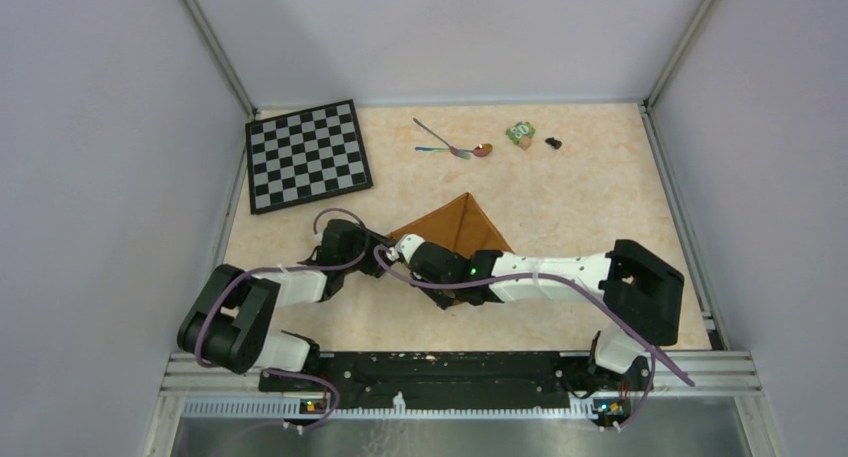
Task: Fold the napkin into a case and place the utensils inside
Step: Pick up the upper triangle-folded napkin from the center of the board, then turn over the upper triangle folded napkin at the center of the board.
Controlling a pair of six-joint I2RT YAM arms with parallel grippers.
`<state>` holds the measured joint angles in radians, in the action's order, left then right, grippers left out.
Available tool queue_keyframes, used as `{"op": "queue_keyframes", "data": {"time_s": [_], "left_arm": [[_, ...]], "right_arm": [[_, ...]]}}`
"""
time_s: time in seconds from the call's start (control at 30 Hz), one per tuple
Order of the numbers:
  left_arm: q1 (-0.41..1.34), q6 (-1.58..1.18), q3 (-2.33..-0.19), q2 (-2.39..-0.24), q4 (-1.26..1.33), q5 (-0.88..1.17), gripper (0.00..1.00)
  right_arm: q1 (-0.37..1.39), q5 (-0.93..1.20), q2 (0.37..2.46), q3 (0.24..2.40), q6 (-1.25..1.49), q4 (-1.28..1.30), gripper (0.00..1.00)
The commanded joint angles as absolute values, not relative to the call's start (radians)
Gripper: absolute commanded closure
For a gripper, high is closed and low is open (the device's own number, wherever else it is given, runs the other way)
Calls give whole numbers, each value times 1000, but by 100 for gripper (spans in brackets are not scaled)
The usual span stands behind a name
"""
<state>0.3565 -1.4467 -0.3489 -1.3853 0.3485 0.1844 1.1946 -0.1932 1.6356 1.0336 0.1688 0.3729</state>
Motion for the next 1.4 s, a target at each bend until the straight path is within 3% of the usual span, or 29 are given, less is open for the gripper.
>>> {"op": "queue_keyframes", "data": {"time_s": [0.0, 0.43, 0.6, 0.77, 1.1, 1.23, 1.37], "left_arm": [[358, -1459, -351, -1437, 372, 96, 45], [360, -1417, -368, -1506, 425, 67, 59], [360, -1392, -356, -1513, 478, 39, 72], [353, -1353, -376, -1455, 435, 11, 100], [109, -1165, -695, -1013, -504, 9, 100], [-7, -967, -954, -842, -842, -181, 100], [-32, -785, -1271, -829, -1032, -352, 100]], "right_arm": [[1183, -190, 1580, 1030, 178, 332, 100], [1173, -184, 1574, 1023, 177, 324, 100], [1172, -168, 1590, 1020, 176, 312, 100], [1172, -127, 1606, 1031, 177, 295, 100], [1280, 153, 1722, 1179, 351, 116, 100], [1331, 365, 1817, 1332, 478, -102, 100], [1339, 555, 1911, 1419, 731, -433, 100]]}}
